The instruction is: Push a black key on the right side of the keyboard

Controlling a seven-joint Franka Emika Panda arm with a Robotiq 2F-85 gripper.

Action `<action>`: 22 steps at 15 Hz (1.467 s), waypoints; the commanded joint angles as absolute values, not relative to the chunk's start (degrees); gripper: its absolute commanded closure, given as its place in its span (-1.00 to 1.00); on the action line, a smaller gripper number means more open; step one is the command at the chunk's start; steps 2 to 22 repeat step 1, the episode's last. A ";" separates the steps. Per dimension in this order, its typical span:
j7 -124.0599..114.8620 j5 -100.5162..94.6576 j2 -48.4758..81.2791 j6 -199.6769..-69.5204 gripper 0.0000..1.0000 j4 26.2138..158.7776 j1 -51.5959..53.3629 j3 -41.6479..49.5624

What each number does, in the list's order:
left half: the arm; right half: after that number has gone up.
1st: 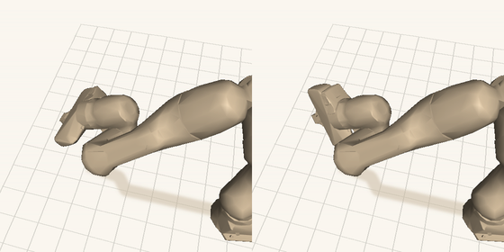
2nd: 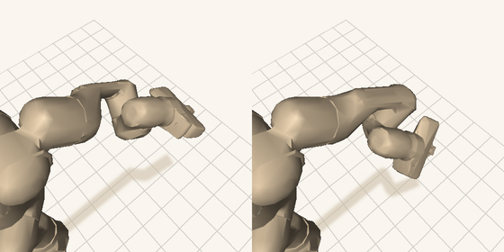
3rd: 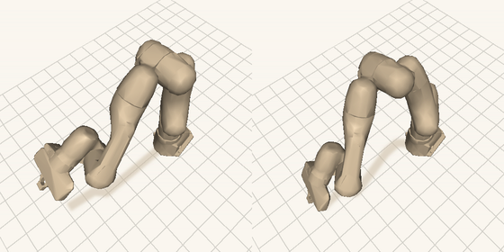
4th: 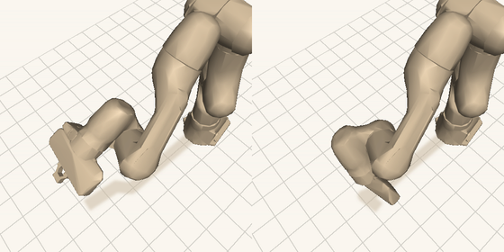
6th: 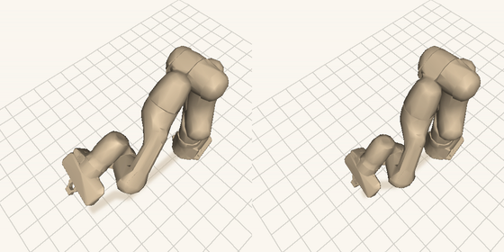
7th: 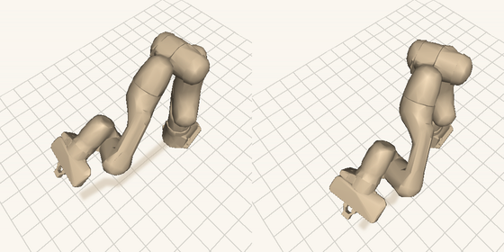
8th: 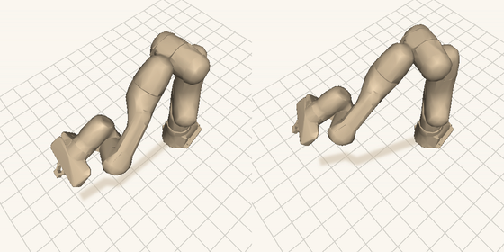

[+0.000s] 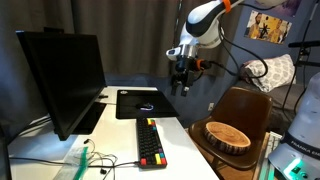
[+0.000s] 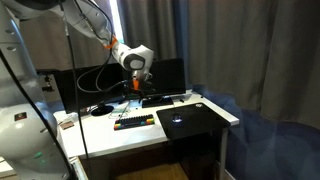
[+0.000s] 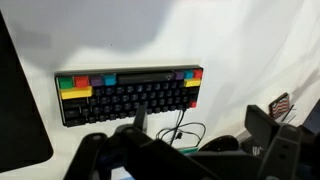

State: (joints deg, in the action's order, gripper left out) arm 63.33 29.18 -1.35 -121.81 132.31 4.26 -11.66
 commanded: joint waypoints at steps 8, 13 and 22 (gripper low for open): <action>63.50 29.11 -1.39 -121.49 -1.00 132.15 5.79 -10.01; 63.50 29.11 -1.39 -121.49 -1.00 132.15 5.79 -10.01; 63.50 29.11 -1.39 -121.49 -1.00 132.15 5.79 -10.01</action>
